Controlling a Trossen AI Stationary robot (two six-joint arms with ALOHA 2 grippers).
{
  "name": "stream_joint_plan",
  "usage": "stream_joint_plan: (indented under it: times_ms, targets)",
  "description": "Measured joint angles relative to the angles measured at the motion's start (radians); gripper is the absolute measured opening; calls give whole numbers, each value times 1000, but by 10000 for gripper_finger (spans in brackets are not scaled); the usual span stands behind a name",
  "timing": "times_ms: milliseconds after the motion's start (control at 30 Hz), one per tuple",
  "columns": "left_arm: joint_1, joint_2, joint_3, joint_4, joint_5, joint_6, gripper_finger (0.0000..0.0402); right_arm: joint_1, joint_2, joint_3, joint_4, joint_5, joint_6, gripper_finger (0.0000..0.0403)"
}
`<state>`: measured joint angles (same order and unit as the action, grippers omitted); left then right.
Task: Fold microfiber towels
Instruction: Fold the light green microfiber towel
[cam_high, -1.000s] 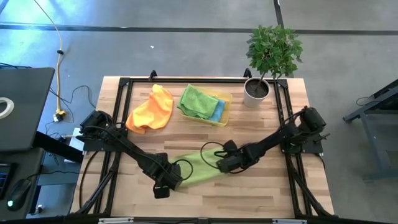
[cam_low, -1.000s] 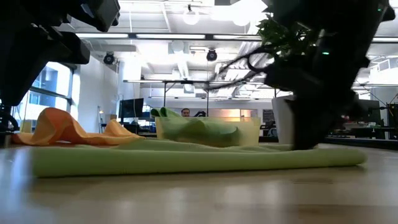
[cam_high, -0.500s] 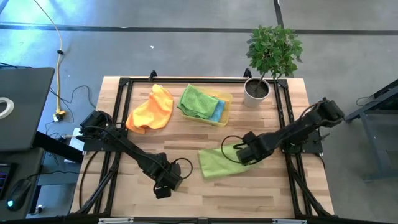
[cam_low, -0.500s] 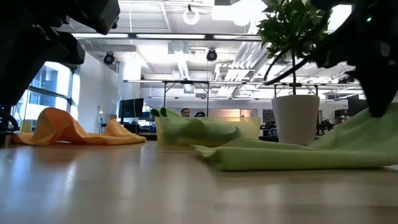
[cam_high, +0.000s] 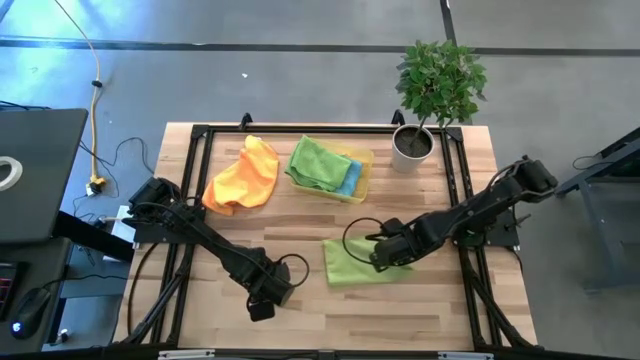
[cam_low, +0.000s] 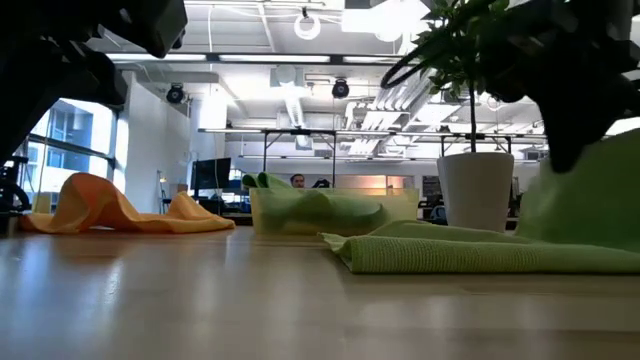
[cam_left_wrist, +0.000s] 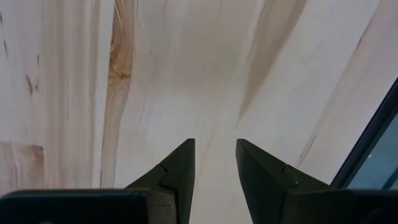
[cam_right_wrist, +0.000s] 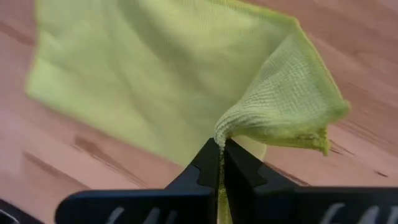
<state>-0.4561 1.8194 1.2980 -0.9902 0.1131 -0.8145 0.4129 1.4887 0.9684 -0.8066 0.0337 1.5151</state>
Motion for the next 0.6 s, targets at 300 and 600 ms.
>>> stream_joint_plan:
  times_ms: [300,600]
  targets:
    - [7,0,0,-14,0,150,106,0,5,1,162,110,134,0]
    - [61,-10,0,-48,-29,295,106,0,17,1,306,205,187,0]
